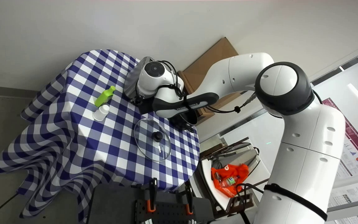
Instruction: Turn off the toaster
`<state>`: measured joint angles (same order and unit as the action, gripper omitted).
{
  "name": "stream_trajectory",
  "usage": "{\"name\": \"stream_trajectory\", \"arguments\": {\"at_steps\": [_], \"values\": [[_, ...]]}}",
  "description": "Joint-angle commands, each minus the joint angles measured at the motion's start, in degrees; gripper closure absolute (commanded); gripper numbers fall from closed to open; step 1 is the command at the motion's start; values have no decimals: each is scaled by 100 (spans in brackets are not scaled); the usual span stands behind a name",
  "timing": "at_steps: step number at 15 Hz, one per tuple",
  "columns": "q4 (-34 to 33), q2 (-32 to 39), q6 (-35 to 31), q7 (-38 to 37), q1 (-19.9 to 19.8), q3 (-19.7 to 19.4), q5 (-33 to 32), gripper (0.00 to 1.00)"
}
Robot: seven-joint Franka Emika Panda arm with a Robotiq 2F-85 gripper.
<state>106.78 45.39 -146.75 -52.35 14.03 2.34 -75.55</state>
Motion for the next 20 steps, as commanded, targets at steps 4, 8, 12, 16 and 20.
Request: {"name": "stream_trajectory", "arguments": {"at_steps": [4,8,12,16,20], "values": [[220,-137,95,524,-186,135,496,100],[226,-141,95,749,-159,96,747,100],[149,-115,91,854,-117,54,880,100],[-32,-44,98,788,-56,-14,825,100],[-239,86,39,736,-3,-99,672,100]]}}
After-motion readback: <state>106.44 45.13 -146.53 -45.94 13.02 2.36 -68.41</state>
